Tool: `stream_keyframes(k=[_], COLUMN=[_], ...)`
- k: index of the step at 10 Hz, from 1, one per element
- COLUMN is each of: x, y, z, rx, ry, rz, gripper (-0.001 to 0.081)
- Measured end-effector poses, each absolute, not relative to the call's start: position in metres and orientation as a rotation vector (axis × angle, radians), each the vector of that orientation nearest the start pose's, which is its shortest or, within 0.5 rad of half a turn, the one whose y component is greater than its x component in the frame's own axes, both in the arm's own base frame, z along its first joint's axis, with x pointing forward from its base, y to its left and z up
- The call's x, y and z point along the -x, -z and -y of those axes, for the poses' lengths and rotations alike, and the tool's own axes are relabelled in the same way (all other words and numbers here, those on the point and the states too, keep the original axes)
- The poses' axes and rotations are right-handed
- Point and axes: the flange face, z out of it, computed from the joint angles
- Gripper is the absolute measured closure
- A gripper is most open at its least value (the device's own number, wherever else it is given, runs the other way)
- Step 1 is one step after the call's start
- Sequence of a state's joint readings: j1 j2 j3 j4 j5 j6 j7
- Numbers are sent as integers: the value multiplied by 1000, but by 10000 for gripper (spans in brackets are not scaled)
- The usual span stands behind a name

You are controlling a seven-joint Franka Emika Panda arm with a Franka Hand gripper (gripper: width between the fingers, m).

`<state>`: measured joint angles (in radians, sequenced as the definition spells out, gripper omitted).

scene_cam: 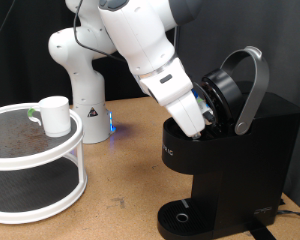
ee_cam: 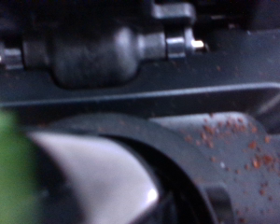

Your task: Make a cup of coffee with the keurig machine

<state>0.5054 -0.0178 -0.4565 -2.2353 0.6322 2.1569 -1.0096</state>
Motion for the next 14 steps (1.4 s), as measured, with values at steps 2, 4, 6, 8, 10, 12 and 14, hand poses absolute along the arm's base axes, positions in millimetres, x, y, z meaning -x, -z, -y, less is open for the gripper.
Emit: stream_keyframes(k=[2, 4, 6, 8, 10, 12, 14], x=[-518, -518, -514, -506, -496, -495, -494], y=[-379, -381, -389, -406, -419, -417, -431], z=[-49, -48, -43, -24, -6, -7, -4], rx=[2463, 2441, 2380, 2323, 2313, 2305, 2251], ry=[280, 310, 332, 376, 437, 418, 487], rz=[894, 901, 937, 974, 953, 958, 922], gripper=[18, 2, 1, 1, 1, 1, 1])
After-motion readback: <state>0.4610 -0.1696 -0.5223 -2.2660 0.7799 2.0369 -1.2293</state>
